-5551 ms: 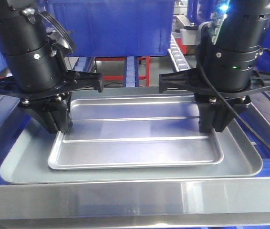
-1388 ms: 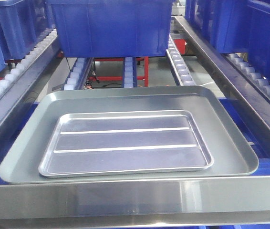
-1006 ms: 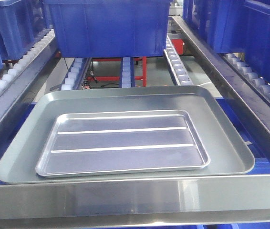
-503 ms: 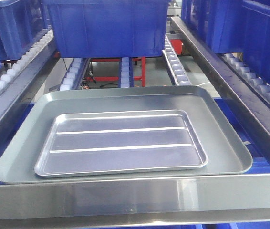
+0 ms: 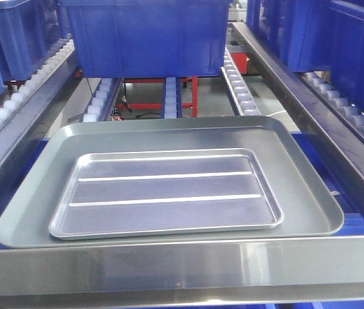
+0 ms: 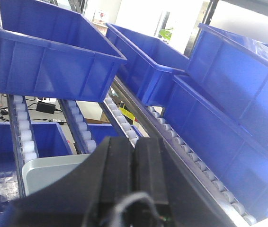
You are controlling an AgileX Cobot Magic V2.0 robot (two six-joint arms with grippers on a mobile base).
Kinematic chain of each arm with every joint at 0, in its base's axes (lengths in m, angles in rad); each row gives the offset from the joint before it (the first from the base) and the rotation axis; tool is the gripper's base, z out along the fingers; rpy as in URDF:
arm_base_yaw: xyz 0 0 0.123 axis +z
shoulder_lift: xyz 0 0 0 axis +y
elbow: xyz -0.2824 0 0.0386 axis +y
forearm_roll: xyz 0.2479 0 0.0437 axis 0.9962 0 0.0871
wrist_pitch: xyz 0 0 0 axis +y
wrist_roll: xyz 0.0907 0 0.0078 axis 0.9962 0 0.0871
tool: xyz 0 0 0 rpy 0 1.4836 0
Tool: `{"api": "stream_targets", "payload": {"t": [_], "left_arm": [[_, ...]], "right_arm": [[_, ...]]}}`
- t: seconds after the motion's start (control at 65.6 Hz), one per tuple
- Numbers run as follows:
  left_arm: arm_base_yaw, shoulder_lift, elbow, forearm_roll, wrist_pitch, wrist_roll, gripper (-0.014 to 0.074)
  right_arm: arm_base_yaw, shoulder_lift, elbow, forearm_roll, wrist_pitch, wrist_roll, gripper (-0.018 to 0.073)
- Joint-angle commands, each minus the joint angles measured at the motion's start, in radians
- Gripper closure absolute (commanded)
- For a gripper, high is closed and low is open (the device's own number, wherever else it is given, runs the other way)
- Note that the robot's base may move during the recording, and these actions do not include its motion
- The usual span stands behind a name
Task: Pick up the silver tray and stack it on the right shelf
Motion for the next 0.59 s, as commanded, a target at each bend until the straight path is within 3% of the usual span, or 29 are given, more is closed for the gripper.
{"api": "stream_targets", "payload": {"t": [0.0, 0.579], "left_arm": [[-0.005, 0.011, -0.029, 0.004, -0.081, -0.005, 0.0687], [-0.005, 0.011, -0.027, 0.003, -0.086, -0.005, 0.0687]], "right_arm": [[-0.008, -0.018, -0.002, -0.009, -0.084, 0.004, 0.0507], [-0.008, -0.018, -0.002, -0.009, -0.085, 0.004, 0.0507]]}}
